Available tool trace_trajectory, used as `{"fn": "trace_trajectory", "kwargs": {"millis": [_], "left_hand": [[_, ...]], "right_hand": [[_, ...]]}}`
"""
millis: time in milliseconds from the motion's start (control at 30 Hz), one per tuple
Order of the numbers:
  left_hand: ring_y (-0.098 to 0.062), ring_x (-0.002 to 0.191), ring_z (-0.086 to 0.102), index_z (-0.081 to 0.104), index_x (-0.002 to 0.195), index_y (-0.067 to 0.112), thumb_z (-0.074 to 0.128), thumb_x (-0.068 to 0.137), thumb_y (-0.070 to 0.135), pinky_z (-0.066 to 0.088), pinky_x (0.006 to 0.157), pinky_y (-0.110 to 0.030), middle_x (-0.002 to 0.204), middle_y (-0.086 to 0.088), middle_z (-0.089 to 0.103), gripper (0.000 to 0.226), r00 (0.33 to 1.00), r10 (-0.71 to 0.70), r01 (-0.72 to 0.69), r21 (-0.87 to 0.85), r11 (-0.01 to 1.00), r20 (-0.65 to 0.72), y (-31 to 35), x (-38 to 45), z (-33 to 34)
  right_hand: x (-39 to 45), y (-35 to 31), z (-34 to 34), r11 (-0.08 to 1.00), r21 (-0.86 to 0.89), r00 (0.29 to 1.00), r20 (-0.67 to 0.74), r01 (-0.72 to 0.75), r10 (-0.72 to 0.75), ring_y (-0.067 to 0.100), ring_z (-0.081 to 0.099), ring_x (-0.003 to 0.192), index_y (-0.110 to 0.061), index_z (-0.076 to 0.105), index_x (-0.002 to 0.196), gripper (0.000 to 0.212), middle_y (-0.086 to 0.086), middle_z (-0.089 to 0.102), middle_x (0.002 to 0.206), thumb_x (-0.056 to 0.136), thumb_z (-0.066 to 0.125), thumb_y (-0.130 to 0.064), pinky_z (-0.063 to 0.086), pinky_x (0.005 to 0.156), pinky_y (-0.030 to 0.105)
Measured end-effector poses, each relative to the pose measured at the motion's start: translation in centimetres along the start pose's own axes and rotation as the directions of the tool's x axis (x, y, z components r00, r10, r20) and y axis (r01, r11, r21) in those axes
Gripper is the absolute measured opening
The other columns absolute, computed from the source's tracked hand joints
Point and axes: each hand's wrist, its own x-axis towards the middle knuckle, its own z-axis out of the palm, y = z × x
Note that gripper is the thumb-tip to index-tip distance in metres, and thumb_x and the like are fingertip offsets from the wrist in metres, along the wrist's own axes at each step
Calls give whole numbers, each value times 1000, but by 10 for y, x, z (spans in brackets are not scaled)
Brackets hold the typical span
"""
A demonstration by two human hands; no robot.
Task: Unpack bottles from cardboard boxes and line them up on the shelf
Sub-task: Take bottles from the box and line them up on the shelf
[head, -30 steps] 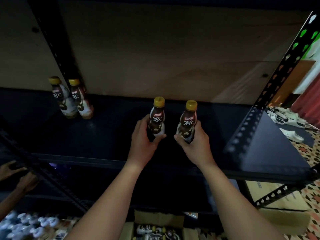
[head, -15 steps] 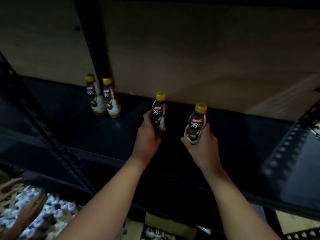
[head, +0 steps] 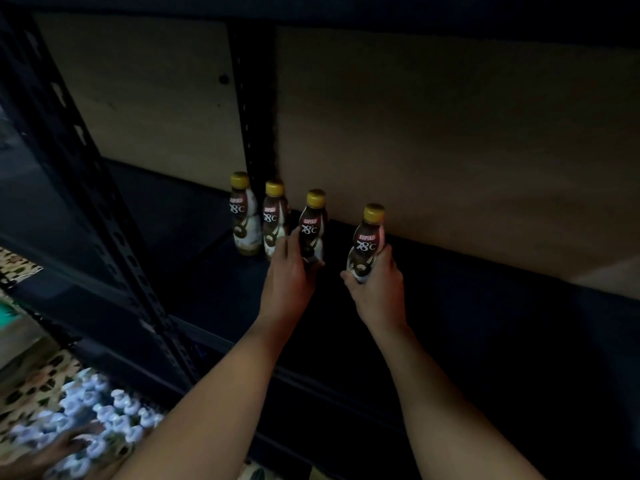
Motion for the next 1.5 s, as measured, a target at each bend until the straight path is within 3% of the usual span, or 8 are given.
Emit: {"fn": "trace_trajectory", "kwargs": {"millis": [233, 333, 467, 667, 933, 1167, 1500], "left_hand": [[-37, 122, 59, 36, 156, 18, 73, 92, 27, 54, 93, -53, 145, -8, 47, 75, 999, -48, 47, 32, 998, 17, -4, 4, -3], [-35, 122, 60, 39, 155, 18, 75, 91, 30, 53, 96, -51, 145, -10, 51, 74, 996, -92, 92, 17, 996, 6, -4, 4, -3], [-35, 120, 62, 47, 149, 17, 79, 87, 32, 54, 96, -51, 138, -11, 58, 71, 992, -124, 124, -16, 992, -29, -3, 2, -3], [-32, 120, 64, 47, 149, 19, 78, 87, 33, 54, 97, -50, 135, -10, 63, 71, 993, -108, 108, -4, 994, -48, -3, 1, -4], [-25, 110, 70, 53, 140, 25, 78, 86, 31, 57, 90, -41, 119, -3, 73, 60, 990, -112, 110, -32, 993, -86, -3, -1, -4], [-22, 108, 71, 55, 138, 22, 80, 86, 30, 58, 90, -39, 116, -2, 74, 59, 990, -93, 91, -25, 996, -103, -2, -1, -5], [-18, 105, 72, 59, 134, 22, 81, 84, 30, 57, 88, -33, 110, 1, 76, 55, 987, -98, 93, -46, 995, -127, -3, -2, -5]], "right_hand": [[-1, -10, 26, 999, -24, 999, -28, 36, -36, 22, 62, 116, -17, 45, 129, 63, 6, 61, 126, 80, 84, -26, 56, 90, 37], [-5, -10, 25, 999, 0, 999, 1, 36, -36, 20, 60, 120, -23, 38, 135, 69, 3, 57, 132, 83, 82, -27, 51, 85, 28], [-9, -10, 19, 999, 50, 996, 90, 19, -24, 16, 53, 130, -28, 19, 156, 97, 2, 48, 145, 81, 79, -18, 41, 90, 21], [-7, -5, 18, 994, 104, 994, 98, 34, -44, 12, 56, 125, -28, 30, 152, 88, -2, 54, 139, 81, 79, -12, 38, 83, 7], [-5, -2, 22, 991, 117, 987, 137, 66, -82, 11, 53, 131, -32, 22, 156, 91, -3, 50, 147, 85, 77, -14, 48, 100, 25], [-6, -2, 22, 991, 110, 982, 164, 77, -94, 13, 44, 141, -31, 6, 161, 100, -2, 39, 158, 90, 73, -14, 37, 104, 21], [-6, -2, 21, 992, 111, 983, 169, 59, -77, 14, 42, 141, -31, 7, 161, 99, -1, 39, 157, 90, 73, -14, 37, 103, 22]]}}
